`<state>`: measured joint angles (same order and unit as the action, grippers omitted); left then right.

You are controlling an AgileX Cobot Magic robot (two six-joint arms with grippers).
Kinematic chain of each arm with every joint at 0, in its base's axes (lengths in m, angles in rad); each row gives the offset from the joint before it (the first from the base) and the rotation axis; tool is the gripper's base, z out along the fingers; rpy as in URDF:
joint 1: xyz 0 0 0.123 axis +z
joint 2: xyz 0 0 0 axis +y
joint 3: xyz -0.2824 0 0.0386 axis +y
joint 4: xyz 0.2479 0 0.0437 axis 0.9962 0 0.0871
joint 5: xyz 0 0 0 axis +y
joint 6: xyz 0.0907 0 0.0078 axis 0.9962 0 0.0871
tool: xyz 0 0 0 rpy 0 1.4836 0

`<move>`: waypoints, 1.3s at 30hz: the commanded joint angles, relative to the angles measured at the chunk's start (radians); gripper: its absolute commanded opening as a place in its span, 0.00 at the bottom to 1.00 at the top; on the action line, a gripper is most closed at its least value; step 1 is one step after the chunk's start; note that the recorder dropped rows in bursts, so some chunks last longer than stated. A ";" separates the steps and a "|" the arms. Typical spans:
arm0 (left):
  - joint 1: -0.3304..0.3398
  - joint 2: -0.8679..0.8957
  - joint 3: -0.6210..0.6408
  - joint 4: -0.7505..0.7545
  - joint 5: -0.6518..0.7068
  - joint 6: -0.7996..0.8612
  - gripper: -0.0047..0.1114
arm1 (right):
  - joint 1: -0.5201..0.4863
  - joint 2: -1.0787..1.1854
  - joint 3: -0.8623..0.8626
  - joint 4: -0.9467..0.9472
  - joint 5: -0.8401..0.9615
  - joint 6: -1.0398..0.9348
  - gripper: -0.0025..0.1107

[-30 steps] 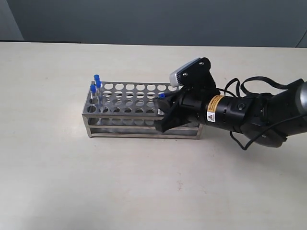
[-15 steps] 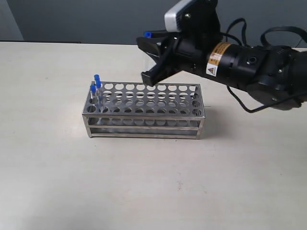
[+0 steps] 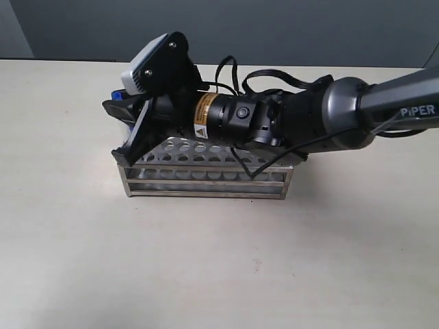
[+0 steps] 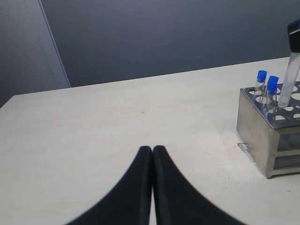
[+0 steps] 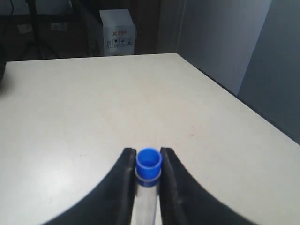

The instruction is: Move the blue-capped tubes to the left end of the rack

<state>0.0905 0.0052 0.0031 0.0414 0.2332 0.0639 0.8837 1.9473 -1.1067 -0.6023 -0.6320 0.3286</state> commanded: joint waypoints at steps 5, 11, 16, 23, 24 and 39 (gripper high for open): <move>-0.003 -0.005 -0.003 0.002 -0.001 0.000 0.05 | 0.002 0.063 -0.006 -0.003 0.002 0.007 0.01; -0.003 -0.005 -0.003 0.002 -0.001 0.000 0.05 | 0.002 0.096 -0.006 0.001 0.002 0.038 0.02; -0.003 -0.005 -0.003 0.002 -0.001 0.000 0.05 | 0.002 0.112 -0.006 0.001 0.000 0.040 0.24; -0.003 -0.005 -0.003 0.002 -0.001 0.000 0.05 | 0.002 0.107 -0.006 0.001 0.002 0.041 0.34; -0.003 -0.005 -0.003 0.002 -0.001 0.000 0.05 | 0.000 0.101 -0.006 0.001 0.003 0.041 0.34; -0.003 -0.005 -0.003 0.002 -0.001 0.000 0.05 | -0.272 -0.501 0.077 0.071 0.498 -0.024 0.02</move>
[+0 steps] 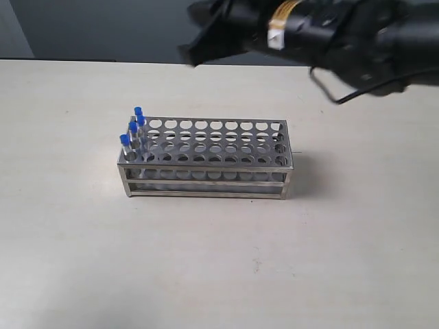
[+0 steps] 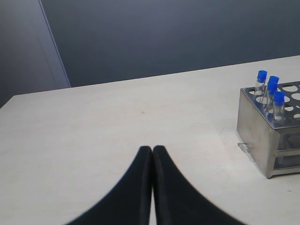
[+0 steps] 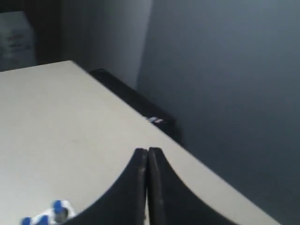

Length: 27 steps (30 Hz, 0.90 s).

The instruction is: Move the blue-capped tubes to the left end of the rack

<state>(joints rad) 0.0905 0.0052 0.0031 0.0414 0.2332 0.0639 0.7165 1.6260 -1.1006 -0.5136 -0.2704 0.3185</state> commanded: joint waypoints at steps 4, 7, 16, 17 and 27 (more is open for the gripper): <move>-0.003 -0.005 -0.003 0.002 -0.001 0.000 0.05 | -0.222 -0.425 0.251 0.003 0.148 -0.012 0.02; -0.003 -0.005 -0.003 0.002 -0.001 0.000 0.05 | -0.272 -0.612 0.426 0.035 0.148 -0.012 0.02; -0.003 -0.005 -0.003 0.002 -0.001 0.000 0.05 | -0.289 -1.069 0.700 0.167 0.270 -0.010 0.02; -0.003 -0.005 -0.003 0.002 -0.001 0.000 0.05 | -0.289 -1.103 0.705 0.167 0.289 -0.008 0.02; -0.003 -0.005 -0.003 0.002 -0.001 0.000 0.05 | -0.289 -1.264 0.707 0.167 0.310 -0.008 0.02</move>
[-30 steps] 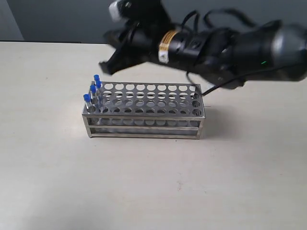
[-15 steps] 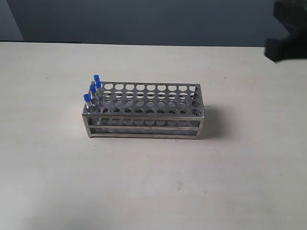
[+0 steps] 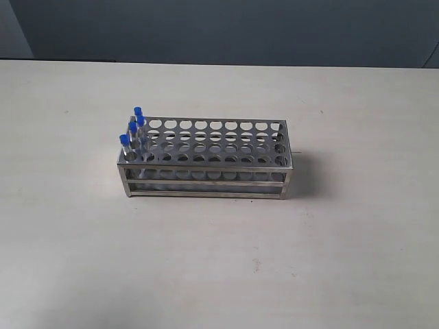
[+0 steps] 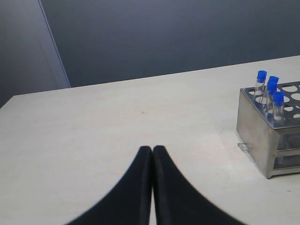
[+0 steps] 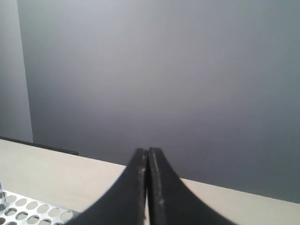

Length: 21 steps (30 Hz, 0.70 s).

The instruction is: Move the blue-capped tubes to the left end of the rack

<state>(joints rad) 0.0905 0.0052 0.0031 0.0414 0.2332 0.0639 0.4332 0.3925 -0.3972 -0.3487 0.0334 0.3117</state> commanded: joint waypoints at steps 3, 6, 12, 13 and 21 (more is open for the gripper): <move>-0.003 -0.005 -0.003 0.002 -0.001 0.000 0.05 | -0.005 -0.034 0.003 0.012 0.006 -0.001 0.02; -0.003 -0.005 -0.003 0.002 -0.001 0.000 0.05 | -0.005 -0.027 0.018 0.014 -0.011 0.001 0.02; -0.003 -0.005 -0.003 0.002 -0.001 0.000 0.05 | -0.009 -0.081 0.201 0.153 -0.110 0.001 0.02; -0.003 -0.005 -0.003 0.002 -0.001 0.000 0.05 | -0.014 -0.112 0.227 0.158 -0.086 0.001 0.02; -0.003 -0.005 -0.003 0.002 -0.001 0.000 0.05 | -0.045 -0.334 0.376 0.090 -0.033 0.001 0.02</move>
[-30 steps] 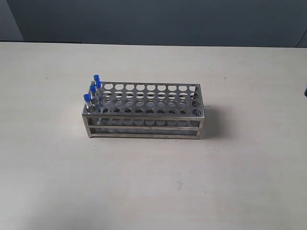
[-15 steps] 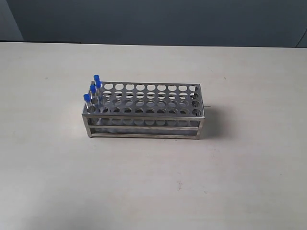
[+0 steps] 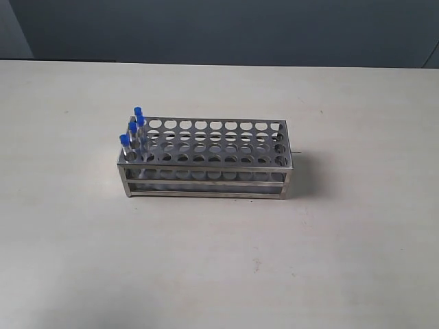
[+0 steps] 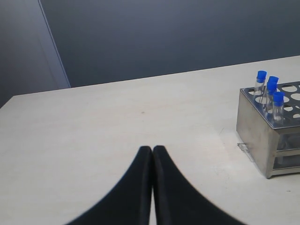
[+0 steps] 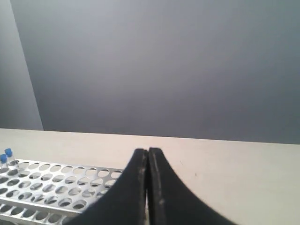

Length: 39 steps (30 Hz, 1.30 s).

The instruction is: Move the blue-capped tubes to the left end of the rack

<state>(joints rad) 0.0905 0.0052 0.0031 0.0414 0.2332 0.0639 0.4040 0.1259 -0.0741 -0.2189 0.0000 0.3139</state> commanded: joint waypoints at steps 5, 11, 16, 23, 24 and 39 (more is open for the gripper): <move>-0.003 -0.005 -0.003 0.002 -0.001 0.000 0.05 | -0.027 -0.126 0.074 -0.042 0.070 -0.001 0.02; -0.003 -0.005 -0.003 0.002 -0.001 0.000 0.05 | -0.034 -0.126 0.074 -0.042 0.304 -0.001 0.02; -0.003 -0.005 -0.003 0.002 -0.001 0.000 0.05 | -0.034 -0.126 0.074 -0.031 0.326 -0.001 0.02; -0.003 -0.005 -0.003 0.002 -0.001 0.000 0.05 | -0.034 -0.126 0.074 -0.015 0.326 -0.001 0.02; -0.003 -0.005 -0.003 0.002 -0.001 0.000 0.05 | -0.034 -0.126 0.074 -0.015 0.326 -0.001 0.02; -0.003 -0.005 -0.003 0.002 -0.001 0.000 0.05 | -0.034 -0.126 0.074 -0.015 0.324 -0.001 0.02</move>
<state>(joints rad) 0.0905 0.0052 0.0031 0.0414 0.2332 0.0639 0.3741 0.0034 -0.0024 -0.2336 0.3232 0.3139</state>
